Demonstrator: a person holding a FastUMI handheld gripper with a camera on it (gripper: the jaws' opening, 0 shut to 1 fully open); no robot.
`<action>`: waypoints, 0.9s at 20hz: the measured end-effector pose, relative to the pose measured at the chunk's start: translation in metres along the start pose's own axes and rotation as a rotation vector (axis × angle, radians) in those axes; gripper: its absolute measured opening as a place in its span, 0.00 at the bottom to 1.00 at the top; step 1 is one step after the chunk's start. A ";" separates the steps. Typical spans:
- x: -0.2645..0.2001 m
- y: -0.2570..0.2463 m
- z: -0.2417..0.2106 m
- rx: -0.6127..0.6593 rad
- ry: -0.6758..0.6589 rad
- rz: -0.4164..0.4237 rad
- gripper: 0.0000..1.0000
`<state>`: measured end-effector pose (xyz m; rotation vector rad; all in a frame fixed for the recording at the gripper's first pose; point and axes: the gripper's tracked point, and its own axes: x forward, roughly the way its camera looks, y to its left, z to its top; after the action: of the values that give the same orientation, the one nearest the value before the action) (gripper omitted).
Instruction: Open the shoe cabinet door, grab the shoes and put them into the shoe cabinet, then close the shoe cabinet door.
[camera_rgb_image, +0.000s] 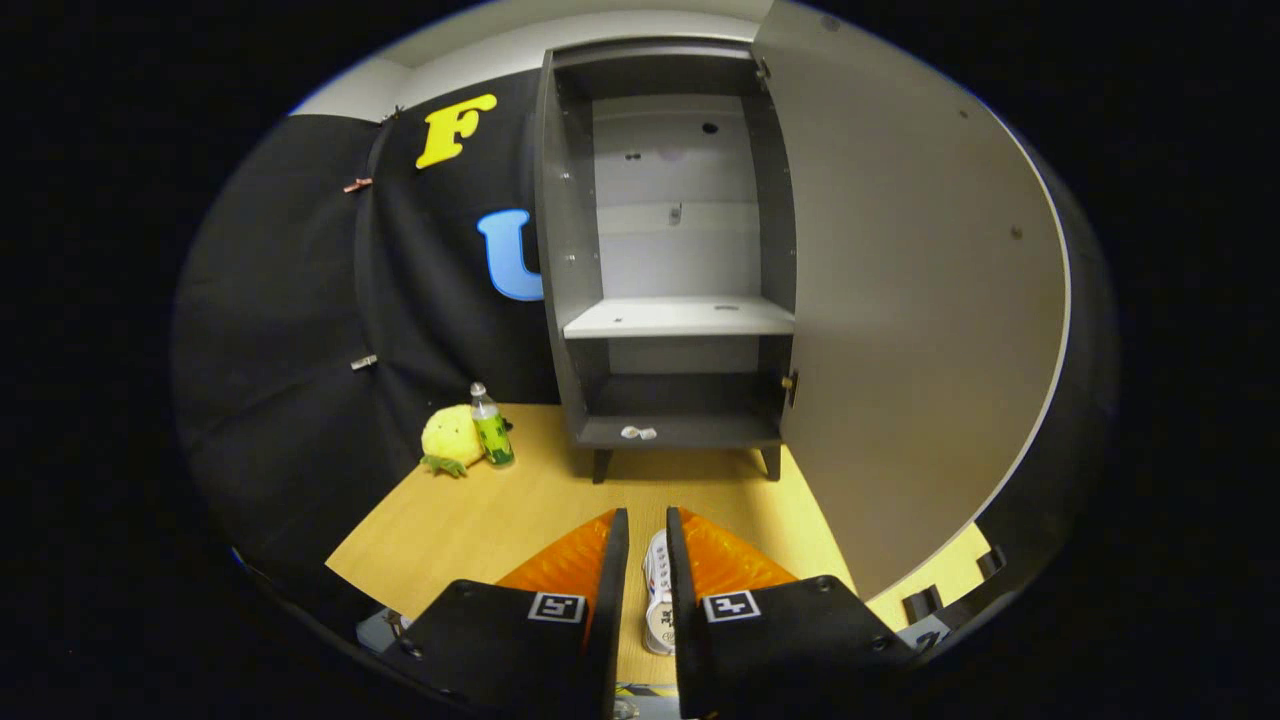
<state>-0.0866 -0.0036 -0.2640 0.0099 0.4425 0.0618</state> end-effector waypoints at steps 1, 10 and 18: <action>0.007 0.000 -0.015 0.009 0.028 -0.009 0.28; 0.068 -0.013 -0.153 0.069 0.269 -0.080 0.27; 0.108 -0.020 -0.220 0.097 0.399 -0.096 0.27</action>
<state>-0.0823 -0.0180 -0.5096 0.0723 0.8436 -0.0532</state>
